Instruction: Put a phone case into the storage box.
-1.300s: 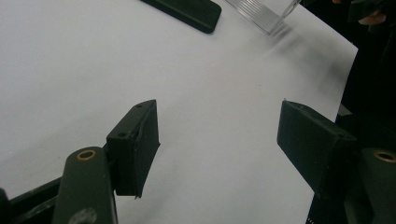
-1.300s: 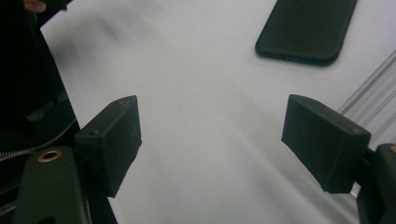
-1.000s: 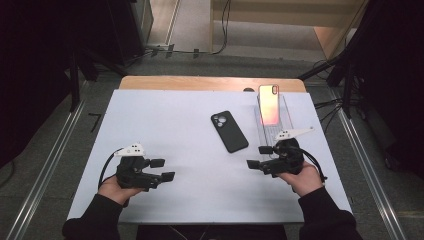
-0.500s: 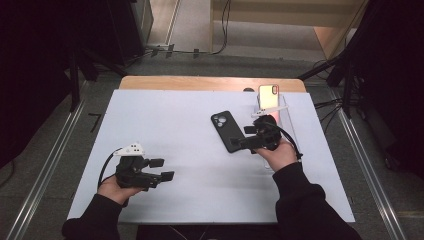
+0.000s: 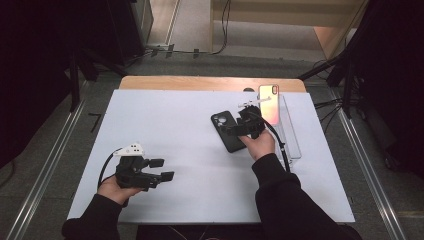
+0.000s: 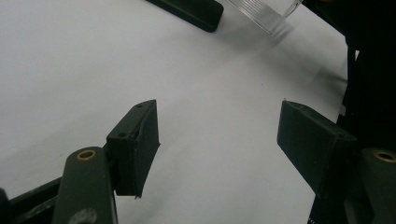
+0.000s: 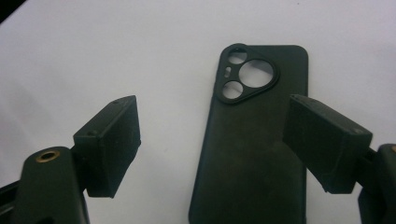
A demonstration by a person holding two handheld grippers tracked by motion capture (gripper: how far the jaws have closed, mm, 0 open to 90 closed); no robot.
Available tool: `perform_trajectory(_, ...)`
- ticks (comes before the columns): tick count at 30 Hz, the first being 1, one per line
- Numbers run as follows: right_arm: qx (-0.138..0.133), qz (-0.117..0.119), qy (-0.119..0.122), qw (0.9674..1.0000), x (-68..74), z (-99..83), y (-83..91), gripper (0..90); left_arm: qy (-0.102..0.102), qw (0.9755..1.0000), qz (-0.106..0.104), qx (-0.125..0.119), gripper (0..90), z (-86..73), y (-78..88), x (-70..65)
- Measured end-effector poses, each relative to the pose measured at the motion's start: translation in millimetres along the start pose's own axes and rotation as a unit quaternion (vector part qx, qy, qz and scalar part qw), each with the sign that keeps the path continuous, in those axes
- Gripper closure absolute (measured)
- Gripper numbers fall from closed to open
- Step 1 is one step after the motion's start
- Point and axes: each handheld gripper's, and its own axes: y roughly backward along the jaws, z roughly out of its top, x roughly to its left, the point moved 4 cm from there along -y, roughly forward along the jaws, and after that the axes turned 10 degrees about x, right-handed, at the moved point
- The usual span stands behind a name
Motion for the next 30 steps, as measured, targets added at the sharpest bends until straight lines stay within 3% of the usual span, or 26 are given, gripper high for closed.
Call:
perform_trajectory(4, -0.007, -0.004, -0.008, 0.9999, -1.0, 4.8, -9.0, 16.2, -0.001, 1.0000, 0.000, 0.001, 30.0, 0.2, -0.2, -0.4)
perform_trajectory(8, 0.008, -0.018, -0.018, 0.9996, -7.6, 7.7, -21.9, 0.0, -0.001, 1.0000, 0.000, 0.000, 30.0, 0.4, 0.3, -0.5)
perform_trajectory(20, 0.012, -0.030, -0.024, 0.9992, -13.1, 8.7, -44.2, 0.1, -0.002, 1.0000, 0.000, -0.001, 29.9, 0.5, 0.6, 0.3)
perform_trajectory(23, 0.021, -0.023, -0.028, 0.9991, -15.3, 6.7, -48.1, 0.2, -0.001, 1.0000, 0.001, -0.001, 30.0, 0.5, 0.6, 0.6)
perform_trajectory(30, 0.033, -0.056, -0.024, 0.9976, -19.4, 3.0, -55.9, 0.1, -0.001, 1.0000, 0.002, -0.002, 30.0, 0.5, 1.0, 0.6)
